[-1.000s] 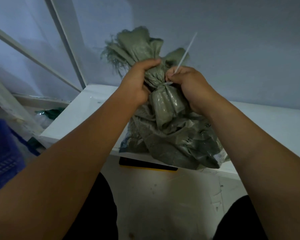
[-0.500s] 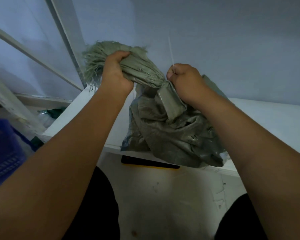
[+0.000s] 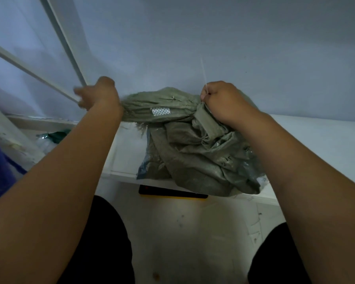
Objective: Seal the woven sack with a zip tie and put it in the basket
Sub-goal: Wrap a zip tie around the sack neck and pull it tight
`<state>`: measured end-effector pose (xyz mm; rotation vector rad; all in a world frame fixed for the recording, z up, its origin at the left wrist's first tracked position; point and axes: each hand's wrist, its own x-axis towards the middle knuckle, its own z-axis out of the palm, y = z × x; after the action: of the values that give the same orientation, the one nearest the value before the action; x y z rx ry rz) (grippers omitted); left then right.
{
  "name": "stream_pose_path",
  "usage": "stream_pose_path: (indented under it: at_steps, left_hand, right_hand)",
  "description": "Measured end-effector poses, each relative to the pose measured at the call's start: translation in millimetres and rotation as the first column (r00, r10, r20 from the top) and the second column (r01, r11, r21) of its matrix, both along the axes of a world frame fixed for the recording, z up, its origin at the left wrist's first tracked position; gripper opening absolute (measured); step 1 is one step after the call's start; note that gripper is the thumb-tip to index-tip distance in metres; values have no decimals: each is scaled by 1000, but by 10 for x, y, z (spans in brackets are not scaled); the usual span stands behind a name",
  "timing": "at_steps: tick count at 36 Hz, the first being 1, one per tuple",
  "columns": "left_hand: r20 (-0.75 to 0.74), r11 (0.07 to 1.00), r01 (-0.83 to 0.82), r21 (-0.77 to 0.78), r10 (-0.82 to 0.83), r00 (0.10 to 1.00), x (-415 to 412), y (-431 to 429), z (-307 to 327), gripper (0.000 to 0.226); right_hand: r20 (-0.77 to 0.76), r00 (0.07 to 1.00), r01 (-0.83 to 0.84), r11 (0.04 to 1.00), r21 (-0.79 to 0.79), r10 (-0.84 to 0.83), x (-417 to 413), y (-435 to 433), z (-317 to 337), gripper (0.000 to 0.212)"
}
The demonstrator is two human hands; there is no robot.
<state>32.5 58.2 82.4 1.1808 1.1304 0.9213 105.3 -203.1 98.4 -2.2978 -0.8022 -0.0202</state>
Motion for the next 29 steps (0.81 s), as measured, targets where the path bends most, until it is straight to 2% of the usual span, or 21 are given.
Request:
stream_pose_path:
  at_steps: [1, 2, 3, 4, 5, 6, 7, 8, 9, 10, 11, 12, 13, 14, 16, 19, 20, 22, 24, 26, 29]
  left_hand:
    - [55, 995, 14, 95, -19, 998, 31, -51, 53, 80]
    - [73, 959, 62, 275, -85, 994, 46, -117, 91, 83]
    - [37, 867, 110, 486, -147, 988, 32, -180, 101, 82]
    - [-39, 711, 174, 681, -202, 979, 7, -251, 119, 78]
    - [-140, 488, 242, 838, -236, 961, -21, -307, 126, 75]
    - [-245, 219, 303, 927, -259, 934, -33, -353, 141, 73]
    - [-363, -43, 365, 930, -271, 892, -39, -406, 165, 73]
    - [-478, -221, 428, 876, -291, 828, -33, -478, 181, 76]
    - [-590, -297, 512, 806, -328, 738, -28, -572, 193, 79]
    - [-685, -294, 622, 726, -383, 619, -29, -678, 194, 84]
    - [-738, -249, 730, 637, -472, 482, -29, -779, 182, 88]
    - [-747, -208, 816, 539, -567, 348, -21, -849, 153, 93]
    - [-751, -198, 868, 455, -609, 254, -17, -900, 119, 97]
    - [-765, -197, 893, 404, -607, 212, -4, -924, 77, 98]
    - [-803, -196, 904, 381, -555, 218, 26, -943, 34, 81]
    - [-864, -205, 887, 414, -395, 312, 74, -952, 20, 23]
    - [-875, -210, 877, 432, -335, 350, 83, -949, 17, 14]
    - [-858, -200, 849, 489, -283, 428, 83, -934, 28, 6]
    - [-843, -184, 831, 525, -249, 478, 73, -924, 39, 8]
    - [-837, -186, 822, 538, -231, 496, 83, -917, 35, 7]
    - [-831, -203, 817, 540, -284, 478, 130, -892, 3, 11]
  right_hand:
    - [5, 1000, -1, 1000, -6, 1, 1, 1, -1, 25]
    - [12, 1000, -3, 1000, -9, 3, -3, 4, 1, 25]
    - [16, 1000, -6, 1000, -8, 6, -3, 9, -1, 25]
    - [20, 1000, -11, 1000, -4, 11, -4, 11, -4, 24]
    - [21, 1000, -14, 1000, 1, 14, -1, 13, -6, 24]
    - [21, 1000, -17, 1000, 4, 16, -2, 13, -2, 23]
    - [19, 1000, -18, 1000, 9, 18, -1, 15, 2, 23]
    - [19, 1000, -21, 1000, 15, 21, -1, 14, 6, 22]
    - [16, 1000, -23, 999, 26, 23, 2, 15, 8, 21]
    - [14, 1000, -26, 999, 41, 25, 1, 12, 11, 20]
    - [7, 1000, -26, 998, 62, 26, -1, 10, 14, 19]
    - [0, 999, -33, 996, 87, 33, -7, 3, 16, 18]
    - [-9, 999, -44, 992, 115, 45, -6, -3, 14, 18]
    - [-12, 998, -60, 989, 137, 62, -9, -12, 15, 19]
    - [-7, 995, -96, 984, 150, 98, -28, -21, 18, 19]
    - [25, 992, -123, 983, 133, 121, -66, 0, -1, 18]
    - [40, 992, -125, 983, 133, 121, -77, 12, 0, 18]
    - [63, 991, -124, 982, 143, 116, -76, 40, 17, 17]
    - [83, 992, -107, 983, 148, 96, -50, 58, 31, 14]
    - [90, 994, -82, 985, 152, 69, -15, 52, 24, 14]
    - [101, 994, -61, 990, 129, 48, 2, 39, 1, 25]
